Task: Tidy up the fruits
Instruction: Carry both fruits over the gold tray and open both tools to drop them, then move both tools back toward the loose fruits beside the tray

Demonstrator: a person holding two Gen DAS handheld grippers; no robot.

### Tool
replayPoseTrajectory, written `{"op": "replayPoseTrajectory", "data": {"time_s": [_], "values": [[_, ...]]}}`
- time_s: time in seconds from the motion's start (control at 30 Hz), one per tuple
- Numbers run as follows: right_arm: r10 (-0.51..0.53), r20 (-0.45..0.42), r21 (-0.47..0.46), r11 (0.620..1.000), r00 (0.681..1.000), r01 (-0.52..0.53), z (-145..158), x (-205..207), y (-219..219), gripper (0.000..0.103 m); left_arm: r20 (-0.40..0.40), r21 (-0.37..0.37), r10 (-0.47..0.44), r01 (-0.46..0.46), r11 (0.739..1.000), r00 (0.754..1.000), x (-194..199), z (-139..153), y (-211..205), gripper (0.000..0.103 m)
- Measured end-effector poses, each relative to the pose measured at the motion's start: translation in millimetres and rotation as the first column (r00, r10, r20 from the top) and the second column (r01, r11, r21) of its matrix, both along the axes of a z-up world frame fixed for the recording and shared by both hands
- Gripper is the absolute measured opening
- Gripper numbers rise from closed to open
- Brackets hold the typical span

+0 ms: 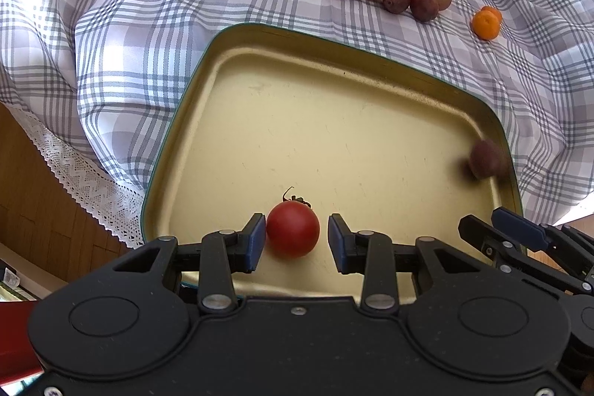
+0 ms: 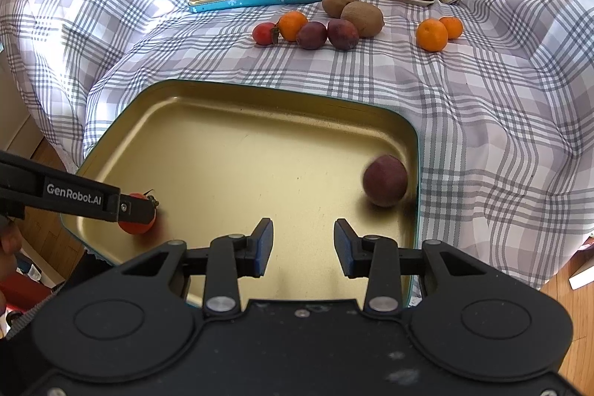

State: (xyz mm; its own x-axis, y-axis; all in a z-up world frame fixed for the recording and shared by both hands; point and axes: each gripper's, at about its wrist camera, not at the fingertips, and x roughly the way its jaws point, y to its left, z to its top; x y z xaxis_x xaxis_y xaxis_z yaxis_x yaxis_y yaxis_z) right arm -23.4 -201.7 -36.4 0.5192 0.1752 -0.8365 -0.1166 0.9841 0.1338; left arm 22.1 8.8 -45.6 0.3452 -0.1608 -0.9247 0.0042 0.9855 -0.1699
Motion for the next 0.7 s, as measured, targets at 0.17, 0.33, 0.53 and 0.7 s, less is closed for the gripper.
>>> {"op": "replayPoseTrajectory", "data": {"time_s": [0.17,0.33,0.53,0.7], "values": [[-0.005,-0.002,0.002,1.000,1.000,0.005,0,1,-1,0.040,0.008,0.005,-0.010,0.010,1.000,1.000,0,1,-1,0.045],[-0.022,-0.009,0.005,1.000,1.000,0.022,-2,2,-4,0.040,0.021,0.035,-0.026,0.026,0.999,0.999,2,1,-4,0.045],[-0.050,-0.031,-0.002,0.999,0.998,0.050,-8,5,-11,0.040,0.014,0.086,-0.060,0.059,0.995,0.998,11,-1,-13,0.045],[-0.075,-0.046,-0.006,0.997,0.996,0.075,-11,11,-15,0.040,0.011,0.102,-0.090,0.089,0.991,0.996,20,1,-19,0.045]]}}
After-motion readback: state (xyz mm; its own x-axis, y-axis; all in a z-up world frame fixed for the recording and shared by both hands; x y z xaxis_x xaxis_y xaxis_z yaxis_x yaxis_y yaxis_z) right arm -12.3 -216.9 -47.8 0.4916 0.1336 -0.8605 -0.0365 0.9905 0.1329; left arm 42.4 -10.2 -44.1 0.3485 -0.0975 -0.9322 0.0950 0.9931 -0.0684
